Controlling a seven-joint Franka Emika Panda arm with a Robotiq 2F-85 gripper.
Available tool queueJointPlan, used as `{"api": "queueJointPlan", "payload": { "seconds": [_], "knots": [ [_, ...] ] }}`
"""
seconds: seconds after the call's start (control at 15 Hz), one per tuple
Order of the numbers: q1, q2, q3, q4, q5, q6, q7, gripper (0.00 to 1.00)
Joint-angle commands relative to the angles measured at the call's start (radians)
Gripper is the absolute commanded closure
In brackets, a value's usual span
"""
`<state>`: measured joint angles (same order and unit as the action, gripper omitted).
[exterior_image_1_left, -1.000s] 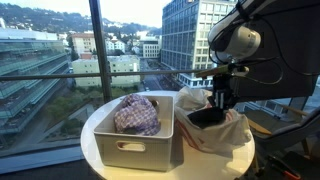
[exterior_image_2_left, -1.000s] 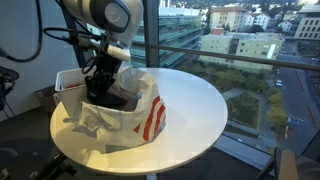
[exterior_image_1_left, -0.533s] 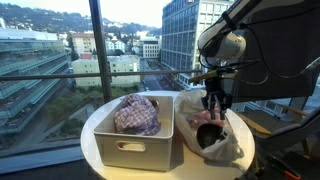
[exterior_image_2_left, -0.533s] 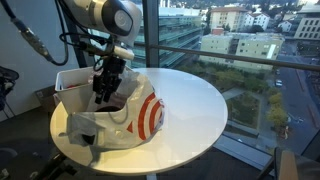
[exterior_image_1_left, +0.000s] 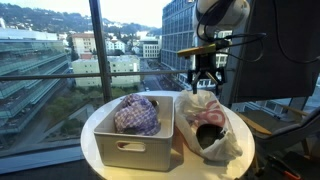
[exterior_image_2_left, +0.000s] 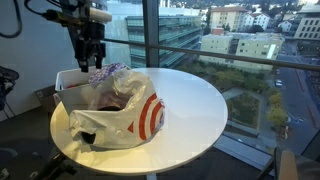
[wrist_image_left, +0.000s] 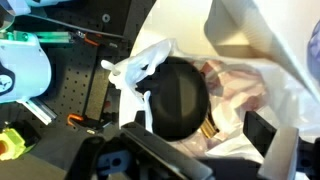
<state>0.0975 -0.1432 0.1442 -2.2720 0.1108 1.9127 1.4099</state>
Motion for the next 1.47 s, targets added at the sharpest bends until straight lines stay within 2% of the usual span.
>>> {"api": "queueJointPlan", "payload": {
  "seconds": [0.0,0.33,0.6,0.8,1.0,1.4],
  "knots": [
    [0.046,0.064,0.048,0.118,-0.011,0.032,-0.084,0.00],
    [0.102,0.254,0.097,0.311,-0.096,0.118,-0.203,0.00],
    [0.154,0.424,0.085,0.491,-0.203,0.203,-0.301,0.00],
    [0.183,0.560,0.065,0.614,-0.219,0.244,-0.395,0.00],
    [0.198,0.679,0.054,0.716,-0.181,0.280,-0.510,0.00],
    [0.257,0.880,0.036,0.873,-0.149,0.268,-0.661,0.00]
  ]
}}
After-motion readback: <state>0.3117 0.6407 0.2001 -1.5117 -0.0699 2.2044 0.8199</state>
